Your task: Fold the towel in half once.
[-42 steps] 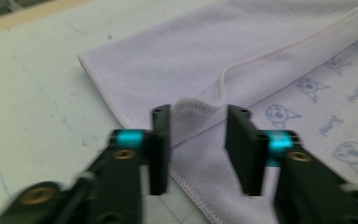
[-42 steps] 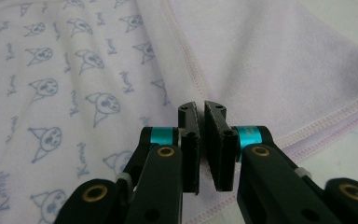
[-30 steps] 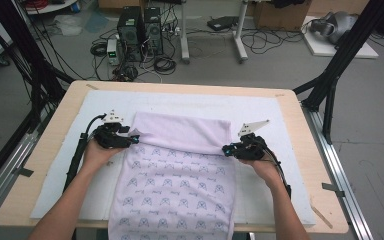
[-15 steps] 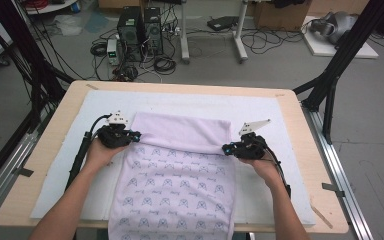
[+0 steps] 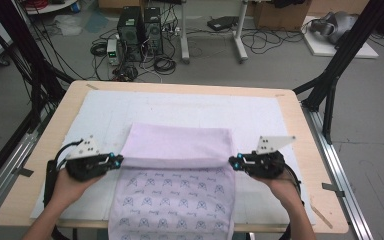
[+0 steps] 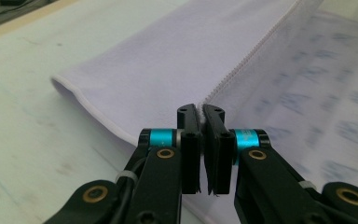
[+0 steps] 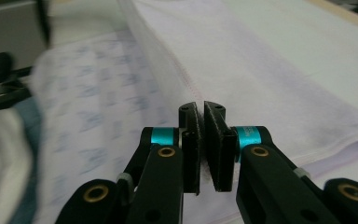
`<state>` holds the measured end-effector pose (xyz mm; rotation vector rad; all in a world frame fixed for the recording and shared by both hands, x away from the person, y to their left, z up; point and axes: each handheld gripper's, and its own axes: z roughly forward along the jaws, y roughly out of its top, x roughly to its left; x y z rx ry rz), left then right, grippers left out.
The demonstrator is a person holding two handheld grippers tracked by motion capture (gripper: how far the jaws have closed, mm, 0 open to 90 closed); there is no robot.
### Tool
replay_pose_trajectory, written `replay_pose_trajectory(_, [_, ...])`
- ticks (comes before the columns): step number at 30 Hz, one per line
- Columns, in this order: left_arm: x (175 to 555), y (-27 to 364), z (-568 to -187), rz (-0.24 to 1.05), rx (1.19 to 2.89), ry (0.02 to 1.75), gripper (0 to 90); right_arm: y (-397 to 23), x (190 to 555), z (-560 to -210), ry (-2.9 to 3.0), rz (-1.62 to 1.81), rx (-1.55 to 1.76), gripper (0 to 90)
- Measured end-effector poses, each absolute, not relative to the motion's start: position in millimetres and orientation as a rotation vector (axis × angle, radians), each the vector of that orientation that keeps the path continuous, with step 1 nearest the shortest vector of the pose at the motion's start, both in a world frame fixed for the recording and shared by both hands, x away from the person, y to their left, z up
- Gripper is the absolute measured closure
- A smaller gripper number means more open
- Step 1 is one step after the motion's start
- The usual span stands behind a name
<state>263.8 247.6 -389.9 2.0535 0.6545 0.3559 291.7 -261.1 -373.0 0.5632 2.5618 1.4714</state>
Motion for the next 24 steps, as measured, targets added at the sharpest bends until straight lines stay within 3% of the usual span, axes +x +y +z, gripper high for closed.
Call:
replay_pose_trajectory(3, [233, 248, -395, 0.303, 2.088, 0.605, 83.9, -264, 258, -378, 2.665, 1.496, 0.505, 82.0])
replay_pose_trajectory(4, [228, 248, -396, 0.289, 2.098, 0.597, 79.6, -264, 253, -379, 2.683, 1.513, 0.495, 77.7])
replay_pose_trajectory(6, [230, 249, -394, 0.286, 2.103, 0.603, 60.9, -265, 248, -382, 2.714, 1.493, 0.498, 68.5])
replay_pose_trajectory(8, [241, 249, -393, 0.318, 2.101, 0.634, 52.6, -266, 258, -384, 2.709, 1.441, 0.550, 64.7])
replay_pose_trajectory(15, [310, 241, -403, 0.394, 2.078, 0.735, 48.9, -258, 327, -393, 2.593, 1.309, 0.768, 51.5])
replay_pose_trajectory(18, [342, 239, -411, 0.359, 2.036, 0.822, 47.0, -249, 353, -397, 2.574, 1.178, 0.832, 45.8])
replay_pose_trajectory(24, [394, 234, -427, 0.351, 2.046, 0.976, 43.7, -242, 391, -406, 2.549, 1.117, 0.862, 41.8])
